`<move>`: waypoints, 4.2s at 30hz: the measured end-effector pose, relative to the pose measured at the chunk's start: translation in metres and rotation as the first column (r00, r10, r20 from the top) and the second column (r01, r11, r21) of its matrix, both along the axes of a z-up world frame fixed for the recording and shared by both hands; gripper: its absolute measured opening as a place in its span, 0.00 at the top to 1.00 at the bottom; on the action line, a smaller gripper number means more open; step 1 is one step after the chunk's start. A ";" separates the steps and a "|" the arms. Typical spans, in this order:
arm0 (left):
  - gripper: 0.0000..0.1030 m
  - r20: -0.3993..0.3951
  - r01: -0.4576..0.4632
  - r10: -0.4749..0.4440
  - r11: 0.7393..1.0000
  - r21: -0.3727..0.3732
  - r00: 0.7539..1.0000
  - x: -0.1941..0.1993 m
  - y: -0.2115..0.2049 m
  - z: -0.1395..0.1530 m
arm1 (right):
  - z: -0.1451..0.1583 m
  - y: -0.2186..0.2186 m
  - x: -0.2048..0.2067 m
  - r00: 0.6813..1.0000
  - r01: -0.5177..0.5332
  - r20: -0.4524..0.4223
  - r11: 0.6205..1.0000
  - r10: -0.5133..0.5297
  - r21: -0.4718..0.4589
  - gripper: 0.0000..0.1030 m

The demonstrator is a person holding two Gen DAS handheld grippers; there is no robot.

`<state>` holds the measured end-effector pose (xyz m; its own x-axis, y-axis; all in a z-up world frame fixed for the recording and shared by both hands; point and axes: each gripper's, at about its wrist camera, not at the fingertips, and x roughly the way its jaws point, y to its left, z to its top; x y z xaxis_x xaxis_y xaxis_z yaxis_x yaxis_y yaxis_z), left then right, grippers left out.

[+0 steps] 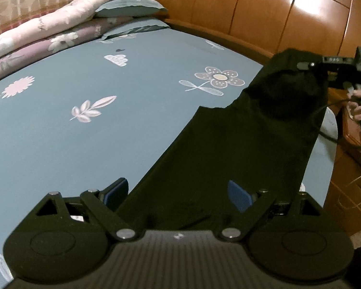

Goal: Fold clothes
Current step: 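Lift the black shorts high off the sheet with the right gripper, then hold the shorts hanging from the right gripper above the sheet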

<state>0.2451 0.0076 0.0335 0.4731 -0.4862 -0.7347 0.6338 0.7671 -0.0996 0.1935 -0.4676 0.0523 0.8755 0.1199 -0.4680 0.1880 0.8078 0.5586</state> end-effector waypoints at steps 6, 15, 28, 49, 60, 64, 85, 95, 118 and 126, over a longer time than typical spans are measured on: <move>0.13 -0.007 0.081 -0.081 0.997 0.001 0.997 -0.025 0.039 -0.007 | 0.024 0.076 0.000 0.999 -0.041 -0.007 0.990 0.040 -0.136 0.65; 0.13 -0.100 0.298 -0.297 0.954 -0.005 0.950 -0.053 0.097 -0.030 | 0.040 0.199 0.002 0.994 -0.108 -0.055 0.919 0.094 -0.380 0.65; 0.13 -0.072 0.356 -0.363 0.931 -0.084 0.929 -0.058 0.144 -0.052 | 0.042 0.331 -0.011 0.978 -0.194 -0.049 0.806 0.202 -0.559 0.66; 0.12 -0.050 0.377 -0.380 0.924 -0.058 0.924 -0.070 0.190 -0.059 | 0.009 0.481 -0.039 0.886 -0.405 -0.204 0.482 0.417 -0.777 0.66; 0.12 -0.027 0.341 -0.344 0.936 -0.090 0.939 -0.068 0.203 -0.059 | 0.029 0.531 -0.066 0.875 -0.328 -0.162 0.313 0.457 -0.891 0.66; 0.12 -0.028 0.325 -0.330 0.940 -0.101 0.944 -0.070 0.213 -0.063 | 0.015 0.541 -0.065 0.853 -0.379 -0.213 0.284 0.477 -0.881 0.66; 0.12 -0.029 0.272 -0.279 0.951 -0.147 0.960 -0.067 0.236 -0.074 | 0.045 0.488 -0.046 0.908 -0.355 -0.211 0.397 0.362 -0.846 0.66; 0.12 -0.030 0.264 -0.272 0.952 -0.157 0.962 -0.060 0.240 -0.076 | 0.066 0.479 -0.037 0.928 -0.294 -0.173 0.363 0.332 -0.884 0.66; 0.12 -0.052 0.250 -0.261 0.954 -0.168 0.964 -0.061 0.247 -0.086 | -0.065 0.570 -0.045 0.748 -0.586 -0.508 0.064 0.427 -0.808 0.65; 0.12 -0.046 0.246 -0.257 0.954 -0.170 0.965 -0.058 0.249 -0.086 | 0.010 0.494 -0.024 0.878 -0.450 -0.351 0.313 0.325 -0.836 0.65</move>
<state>0.1870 0.2563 -0.0521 0.2734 -0.6977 -0.6622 0.7916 0.5542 -0.2572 0.1698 0.0268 0.0621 0.7907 -0.0952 -0.6048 -0.2895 0.8123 -0.5063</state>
